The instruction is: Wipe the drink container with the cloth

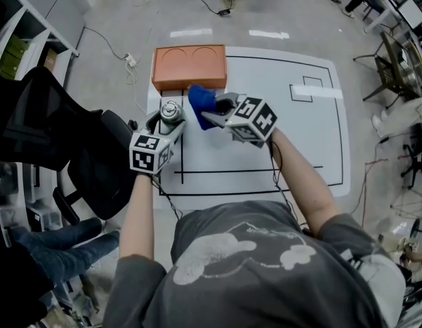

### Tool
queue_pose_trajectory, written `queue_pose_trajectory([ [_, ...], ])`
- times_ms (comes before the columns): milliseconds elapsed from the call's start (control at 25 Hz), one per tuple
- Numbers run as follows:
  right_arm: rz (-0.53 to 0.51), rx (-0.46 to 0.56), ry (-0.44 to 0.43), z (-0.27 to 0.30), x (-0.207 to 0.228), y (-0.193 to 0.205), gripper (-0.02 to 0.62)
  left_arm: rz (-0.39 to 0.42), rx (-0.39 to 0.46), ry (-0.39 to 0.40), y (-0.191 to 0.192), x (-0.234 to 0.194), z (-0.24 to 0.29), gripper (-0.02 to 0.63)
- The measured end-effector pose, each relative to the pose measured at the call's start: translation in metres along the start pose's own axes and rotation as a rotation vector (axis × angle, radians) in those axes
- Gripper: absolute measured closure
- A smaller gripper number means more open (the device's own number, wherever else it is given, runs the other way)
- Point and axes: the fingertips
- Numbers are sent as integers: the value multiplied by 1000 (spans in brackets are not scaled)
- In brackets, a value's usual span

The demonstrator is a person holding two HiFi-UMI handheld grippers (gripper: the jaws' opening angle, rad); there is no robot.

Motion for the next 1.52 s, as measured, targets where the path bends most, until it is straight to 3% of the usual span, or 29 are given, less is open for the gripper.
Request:
queue_pose_trajectory([
  [440, -56, -3, -171, 48, -7, -24, 552, 229, -28, 361, -2, 0, 0, 286],
  [640, -65, -30, -173, 59, 8, -22, 552, 332, -48, 529, -2, 0, 0, 286],
  [920, -33, -102, -126, 82, 22, 1, 553, 414, -69, 659, 0, -2, -2, 285],
  [1200, -53, -208, -88, 98, 25, 29, 554, 406, -68, 668, -1, -1, -1, 285],
  [1320, -56, -250, -62, 99, 25, 38, 554, 341, -37, 619, -3, 0, 0, 284],
  [1520, -54, -222, -37, 93, 24, 34, 552, 210, 21, 489, -2, -2, -1, 284],
])
Point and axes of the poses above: the fingertips, and each gripper's own axes: z forward along the fingers, x to its right, y out of its underside
